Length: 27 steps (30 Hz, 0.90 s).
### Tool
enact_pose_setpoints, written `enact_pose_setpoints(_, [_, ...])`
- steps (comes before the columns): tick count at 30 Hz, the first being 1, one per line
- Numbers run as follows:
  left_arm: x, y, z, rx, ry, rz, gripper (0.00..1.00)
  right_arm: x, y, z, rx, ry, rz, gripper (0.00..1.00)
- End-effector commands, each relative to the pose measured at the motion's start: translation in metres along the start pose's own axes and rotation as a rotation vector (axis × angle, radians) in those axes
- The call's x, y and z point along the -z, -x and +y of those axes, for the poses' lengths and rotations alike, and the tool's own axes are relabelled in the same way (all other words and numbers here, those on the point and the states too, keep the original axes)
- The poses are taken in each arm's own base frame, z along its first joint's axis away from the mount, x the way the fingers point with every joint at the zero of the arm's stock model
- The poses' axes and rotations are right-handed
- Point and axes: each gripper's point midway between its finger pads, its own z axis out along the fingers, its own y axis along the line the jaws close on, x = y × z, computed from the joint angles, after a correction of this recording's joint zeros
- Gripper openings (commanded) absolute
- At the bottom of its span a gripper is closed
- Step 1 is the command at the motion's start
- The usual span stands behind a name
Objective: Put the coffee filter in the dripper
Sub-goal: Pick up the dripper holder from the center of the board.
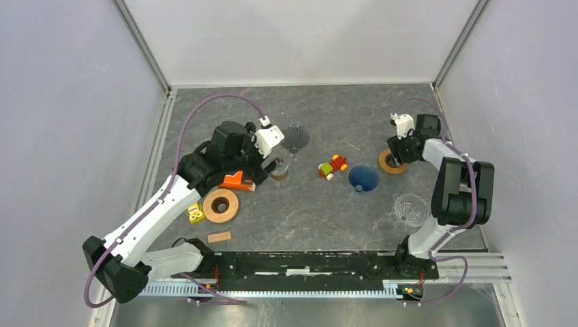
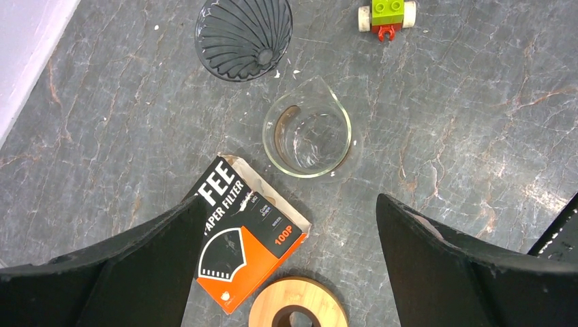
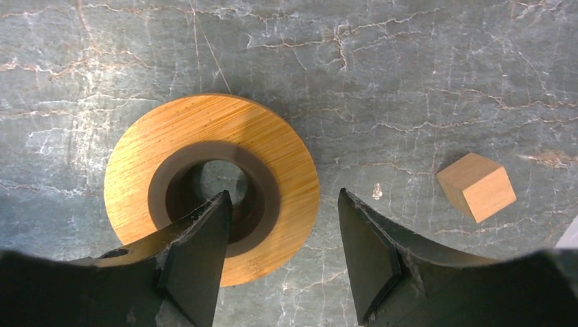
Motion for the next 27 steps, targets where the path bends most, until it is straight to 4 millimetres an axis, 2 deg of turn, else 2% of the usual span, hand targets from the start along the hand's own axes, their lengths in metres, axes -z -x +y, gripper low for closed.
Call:
enact_pose_setpoints(1, [0.006, 0.015, 0.001, -0.011, 0.007, -0.082, 1.00, -0.004, 0.013, -0.007, -0.001, 0.015, -0.019, 0.63])
enact_pose_setpoints(8, [0.006, 0.012, 0.002, -0.019, 0.015, -0.083, 1.00, -0.009, 0.009, 0.000, -0.005, 0.068, -0.001, 0.52])
enact_pose_setpoints(16, [0.005, 0.011, 0.004, -0.016, 0.029, -0.081, 1.00, 0.001, 0.019, -0.003, -0.004, 0.068, -0.033, 0.44])
enact_pose_setpoints(18, [0.005, 0.011, 0.006, -0.006, 0.042, -0.081, 1.00, 0.005, 0.024, -0.005, 0.002, 0.064, -0.044, 0.39])
enact_pose_setpoints(22, [0.005, 0.012, 0.017, 0.028, 0.105, -0.071, 1.00, 0.025, 0.049, -0.013, 0.027, 0.052, -0.096, 0.28])
enact_pose_setpoints(27, [0.001, 0.013, 0.029, 0.103, 0.142, -0.066, 1.00, 0.059, 0.089, -0.010, 0.041, 0.089, -0.188, 0.23])
